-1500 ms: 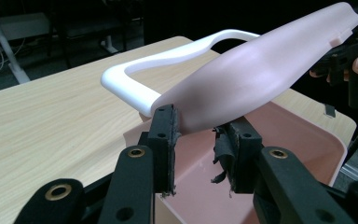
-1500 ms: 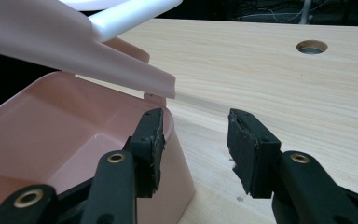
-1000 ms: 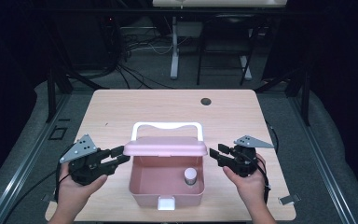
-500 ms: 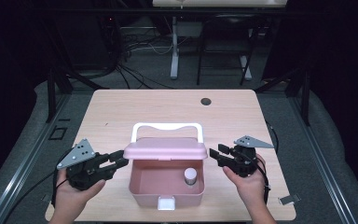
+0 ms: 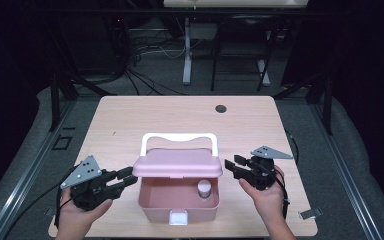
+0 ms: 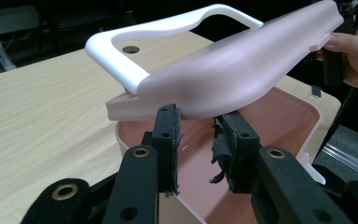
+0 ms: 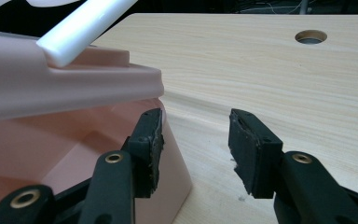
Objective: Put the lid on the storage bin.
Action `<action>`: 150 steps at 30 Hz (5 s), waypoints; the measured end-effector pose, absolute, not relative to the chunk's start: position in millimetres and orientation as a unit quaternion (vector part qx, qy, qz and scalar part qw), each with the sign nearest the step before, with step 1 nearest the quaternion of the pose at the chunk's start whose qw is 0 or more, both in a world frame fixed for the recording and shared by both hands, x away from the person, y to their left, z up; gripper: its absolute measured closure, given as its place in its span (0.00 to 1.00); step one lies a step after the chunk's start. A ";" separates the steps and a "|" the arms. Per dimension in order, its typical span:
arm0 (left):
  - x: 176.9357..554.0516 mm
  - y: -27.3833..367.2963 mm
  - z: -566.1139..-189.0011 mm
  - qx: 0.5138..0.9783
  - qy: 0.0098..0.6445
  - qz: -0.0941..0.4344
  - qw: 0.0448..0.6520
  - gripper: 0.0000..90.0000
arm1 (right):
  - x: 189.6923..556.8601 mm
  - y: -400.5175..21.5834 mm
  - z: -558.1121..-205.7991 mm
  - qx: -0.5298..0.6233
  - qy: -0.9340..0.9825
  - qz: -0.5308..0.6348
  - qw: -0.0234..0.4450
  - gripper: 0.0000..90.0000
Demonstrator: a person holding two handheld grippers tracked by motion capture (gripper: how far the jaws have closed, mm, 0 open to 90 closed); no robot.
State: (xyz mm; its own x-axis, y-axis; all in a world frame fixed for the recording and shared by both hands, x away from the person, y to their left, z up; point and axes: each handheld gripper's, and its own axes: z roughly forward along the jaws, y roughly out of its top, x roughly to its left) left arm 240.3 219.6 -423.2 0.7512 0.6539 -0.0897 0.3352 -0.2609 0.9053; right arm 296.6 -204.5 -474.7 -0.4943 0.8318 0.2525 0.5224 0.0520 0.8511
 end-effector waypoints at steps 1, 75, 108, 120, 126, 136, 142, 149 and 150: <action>239.5 219.2 -424.5 0.777 0.317 0.154 0.521 0.78 | 296.5 -204.5 -474.7 0.478 0.708 0.496 0.156 0.61; 220.8 222.7 -465.1 0.796 0.321 0.122 0.497 0.80 | 297.8 -205.1 -480.2 0.477 0.710 0.492 0.159 0.61; 217.5 224.7 -479.1 0.808 0.323 0.118 0.479 0.80 | 298.2 -204.5 -482.0 0.479 0.712 0.489 0.157 0.60; 218.0 227.1 -483.9 0.809 0.329 0.116 0.474 0.80 | 298.4 -204.6 -482.1 0.480 0.712 0.488 0.156 0.60; 219.4 228.2 -484.7 0.810 0.330 0.117 0.470 0.80 | 299.0 -204.4 -484.3 0.484 0.709 0.490 0.152 0.59; 220.1 228.7 -486.5 0.809 0.332 0.117 0.470 0.81 | 299.1 -205.2 -484.6 0.485 0.707 0.492 0.152 0.59; 220.7 229.2 -488.2 0.810 0.336 0.116 0.467 0.81 | 299.5 -206.4 -484.6 0.487 0.704 0.495 0.152 0.59; 222.0 230.3 -489.8 0.809 0.338 0.118 0.467 0.81 | 299.8 -207.5 -484.6 0.488 0.702 0.496 0.151 0.59; 221.6 230.1 -489.7 0.807 0.340 0.116 0.468 0.81 | 299.7 -207.4 -484.6 0.488 0.702 0.496 0.151 0.59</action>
